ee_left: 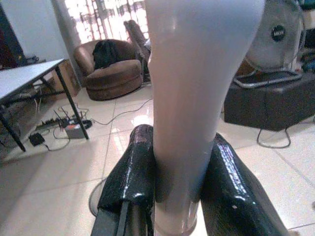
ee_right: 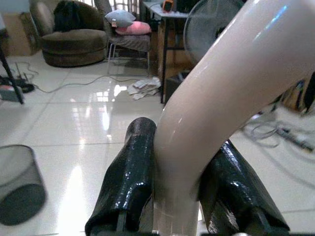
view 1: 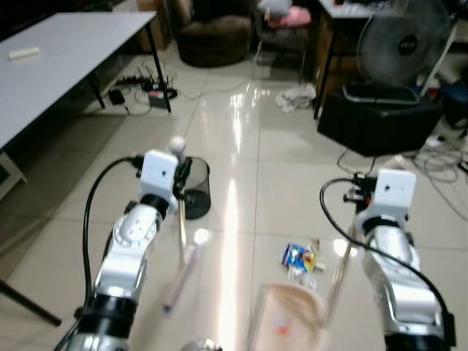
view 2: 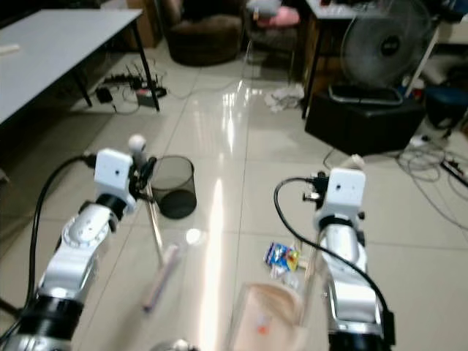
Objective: Sweep floor
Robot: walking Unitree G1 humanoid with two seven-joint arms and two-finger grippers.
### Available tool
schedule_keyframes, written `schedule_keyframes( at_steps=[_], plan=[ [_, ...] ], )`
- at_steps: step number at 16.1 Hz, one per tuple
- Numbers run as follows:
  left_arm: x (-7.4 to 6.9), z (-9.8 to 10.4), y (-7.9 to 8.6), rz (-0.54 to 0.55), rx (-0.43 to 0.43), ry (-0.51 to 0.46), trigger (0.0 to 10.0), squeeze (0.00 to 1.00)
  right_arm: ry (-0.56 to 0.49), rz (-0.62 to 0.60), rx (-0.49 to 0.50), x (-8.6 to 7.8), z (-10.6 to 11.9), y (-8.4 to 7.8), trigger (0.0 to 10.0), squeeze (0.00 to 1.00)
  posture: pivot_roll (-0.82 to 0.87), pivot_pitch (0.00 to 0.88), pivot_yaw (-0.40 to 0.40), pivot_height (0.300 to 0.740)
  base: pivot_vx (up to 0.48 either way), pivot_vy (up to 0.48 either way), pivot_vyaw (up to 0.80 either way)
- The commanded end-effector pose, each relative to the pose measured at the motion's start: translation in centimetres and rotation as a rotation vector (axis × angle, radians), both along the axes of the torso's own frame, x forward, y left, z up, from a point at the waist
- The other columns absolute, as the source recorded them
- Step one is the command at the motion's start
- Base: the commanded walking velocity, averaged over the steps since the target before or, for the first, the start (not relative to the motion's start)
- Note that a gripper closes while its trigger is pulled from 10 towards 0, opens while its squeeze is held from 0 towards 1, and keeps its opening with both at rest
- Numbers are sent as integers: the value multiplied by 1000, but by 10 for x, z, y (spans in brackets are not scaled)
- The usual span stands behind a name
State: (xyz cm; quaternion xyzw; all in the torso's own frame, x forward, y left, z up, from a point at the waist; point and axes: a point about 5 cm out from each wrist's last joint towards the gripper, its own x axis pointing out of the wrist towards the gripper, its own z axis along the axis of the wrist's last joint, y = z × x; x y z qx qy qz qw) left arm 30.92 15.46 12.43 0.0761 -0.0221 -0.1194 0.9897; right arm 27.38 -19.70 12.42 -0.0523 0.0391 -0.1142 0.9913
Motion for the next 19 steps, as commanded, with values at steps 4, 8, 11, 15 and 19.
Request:
schedule_keyframes(
  at_steps=[4,8,11,15,19],
  plan=[
    [2,18,-11,-43,9,-87,10000,0,-57,30,-11,6,14,0,10000,0,-30,41,40,740,0,0,0],
    [0,22,-15,-74,22,-108,10000,0,-64,9,47,5,11,1,10000,0,-13,43,48,740,0,0,-370],
    [2,22,-10,-60,43,-105,10000,0,-56,9,1,7,9,4,10000,0,-12,47,52,740,0,0,-533],
    [2,21,-10,-64,46,-101,10000,0,-65,36,-13,10,8,6,10000,0,-7,51,50,740,188,0,0],
    [0,21,-11,-86,37,-100,10000,0,-84,52,-4,12,9,7,10000,0,0,53,50,740,271,0,0]
  ],
)
